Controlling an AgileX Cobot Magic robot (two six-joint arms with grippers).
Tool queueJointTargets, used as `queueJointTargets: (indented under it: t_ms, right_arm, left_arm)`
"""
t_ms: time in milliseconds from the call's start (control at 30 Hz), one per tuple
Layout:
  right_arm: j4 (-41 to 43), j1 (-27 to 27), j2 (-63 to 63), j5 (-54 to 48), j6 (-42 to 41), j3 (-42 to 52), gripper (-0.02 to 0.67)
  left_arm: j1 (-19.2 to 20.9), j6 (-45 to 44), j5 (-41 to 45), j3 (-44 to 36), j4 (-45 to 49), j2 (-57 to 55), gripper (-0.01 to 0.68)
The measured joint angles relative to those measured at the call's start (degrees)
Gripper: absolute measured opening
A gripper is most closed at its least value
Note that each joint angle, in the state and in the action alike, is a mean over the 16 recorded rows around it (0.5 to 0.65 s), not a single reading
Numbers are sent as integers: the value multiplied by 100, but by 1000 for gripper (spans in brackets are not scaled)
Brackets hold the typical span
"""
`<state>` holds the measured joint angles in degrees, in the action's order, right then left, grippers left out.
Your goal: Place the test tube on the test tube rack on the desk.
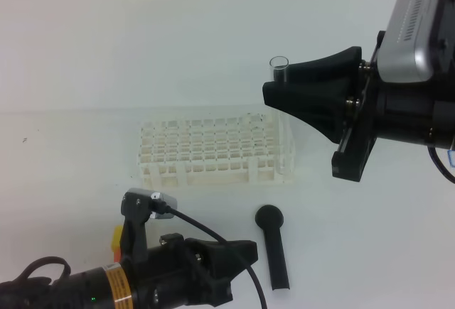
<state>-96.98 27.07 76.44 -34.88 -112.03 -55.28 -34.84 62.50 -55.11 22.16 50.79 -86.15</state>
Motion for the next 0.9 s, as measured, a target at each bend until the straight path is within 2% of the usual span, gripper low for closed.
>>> queueJointTargets:
  t_ms: [467, 667, 900]
  right_arm:
    - [0, 0, 0, 1, 0, 0, 126]
    - [0, 0, 0, 14, 0, 0, 125]
    - [0, 0, 0, 33, 0, 0, 125]
  left_arm:
    - [1, -40, 277, 2, -199, 60, 6]
    - [0, -62, 489, 2, -1172, 352, 6]
    - [-1, -90, 875, 0, -2786, 1373, 6]
